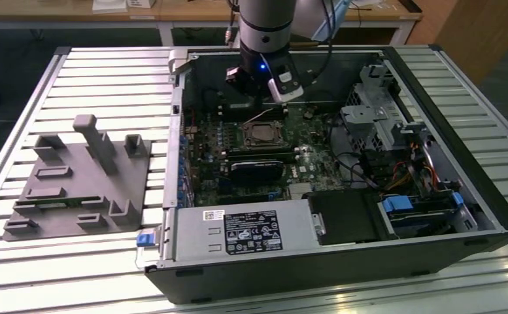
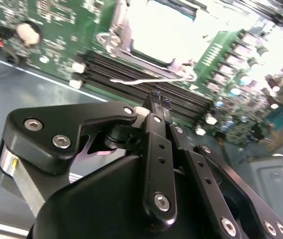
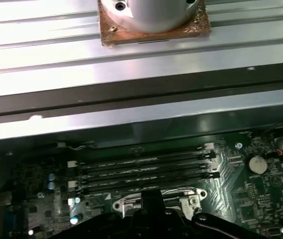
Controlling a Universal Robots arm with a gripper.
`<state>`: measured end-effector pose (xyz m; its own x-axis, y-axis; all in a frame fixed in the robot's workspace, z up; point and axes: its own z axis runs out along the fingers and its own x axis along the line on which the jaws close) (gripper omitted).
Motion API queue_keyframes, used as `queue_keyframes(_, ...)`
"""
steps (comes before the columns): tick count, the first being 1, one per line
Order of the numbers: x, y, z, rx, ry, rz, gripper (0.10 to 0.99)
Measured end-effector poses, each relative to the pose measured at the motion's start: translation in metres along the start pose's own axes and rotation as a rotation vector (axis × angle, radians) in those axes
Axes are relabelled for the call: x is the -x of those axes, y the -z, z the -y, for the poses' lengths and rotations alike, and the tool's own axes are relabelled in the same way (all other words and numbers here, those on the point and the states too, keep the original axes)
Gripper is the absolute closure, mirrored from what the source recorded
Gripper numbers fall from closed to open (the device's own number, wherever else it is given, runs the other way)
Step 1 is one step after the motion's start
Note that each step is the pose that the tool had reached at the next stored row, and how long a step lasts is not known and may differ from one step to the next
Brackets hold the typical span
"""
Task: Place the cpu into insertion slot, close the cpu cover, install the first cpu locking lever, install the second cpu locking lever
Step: 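Install the first cpu locking lever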
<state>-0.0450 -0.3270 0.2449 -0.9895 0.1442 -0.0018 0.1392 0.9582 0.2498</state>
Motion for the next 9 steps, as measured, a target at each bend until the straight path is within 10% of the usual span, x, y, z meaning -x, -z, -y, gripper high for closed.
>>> queue_keyframes(9, 0.0056, -0.0004, -0.0008, -0.004, -0.001, 0.0011, 0.98)
